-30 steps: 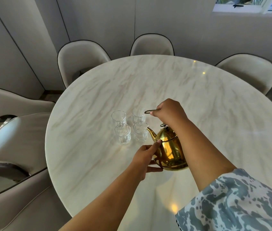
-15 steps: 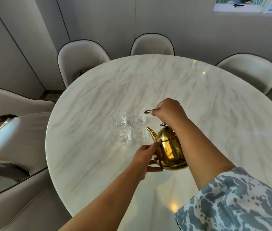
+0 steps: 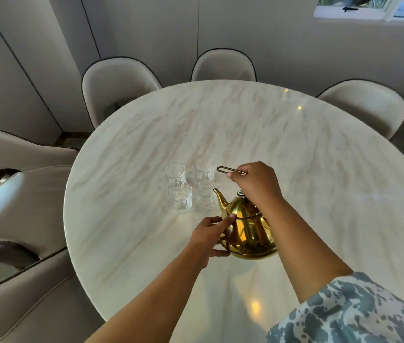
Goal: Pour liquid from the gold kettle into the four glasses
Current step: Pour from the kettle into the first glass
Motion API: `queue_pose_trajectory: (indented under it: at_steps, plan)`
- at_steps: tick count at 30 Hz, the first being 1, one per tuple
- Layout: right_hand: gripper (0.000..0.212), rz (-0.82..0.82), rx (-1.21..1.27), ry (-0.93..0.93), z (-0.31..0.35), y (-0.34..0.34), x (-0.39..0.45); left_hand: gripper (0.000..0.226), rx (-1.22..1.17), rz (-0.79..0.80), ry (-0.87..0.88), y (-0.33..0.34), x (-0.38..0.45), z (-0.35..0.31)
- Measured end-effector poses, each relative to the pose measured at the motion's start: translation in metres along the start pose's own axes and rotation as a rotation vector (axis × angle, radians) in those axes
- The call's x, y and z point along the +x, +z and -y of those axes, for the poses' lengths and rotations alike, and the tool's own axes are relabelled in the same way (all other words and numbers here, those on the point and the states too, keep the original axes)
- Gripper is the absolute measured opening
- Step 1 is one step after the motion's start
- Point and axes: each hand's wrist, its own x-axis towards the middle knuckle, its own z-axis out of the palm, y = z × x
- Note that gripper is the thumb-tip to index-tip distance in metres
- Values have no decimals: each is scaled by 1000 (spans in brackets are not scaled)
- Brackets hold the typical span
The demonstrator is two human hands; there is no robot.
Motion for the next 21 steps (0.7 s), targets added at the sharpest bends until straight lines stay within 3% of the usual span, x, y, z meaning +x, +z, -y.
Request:
queue_pose_trajectory:
  at_steps: [11,21]
  plan:
    - [40,-149,235,39,-24,2,-13,75,7,-67,86,0,5,0]
    - [32,-130,249,-65,5,-33,38,71,-88,-46,201,21,18,-45]
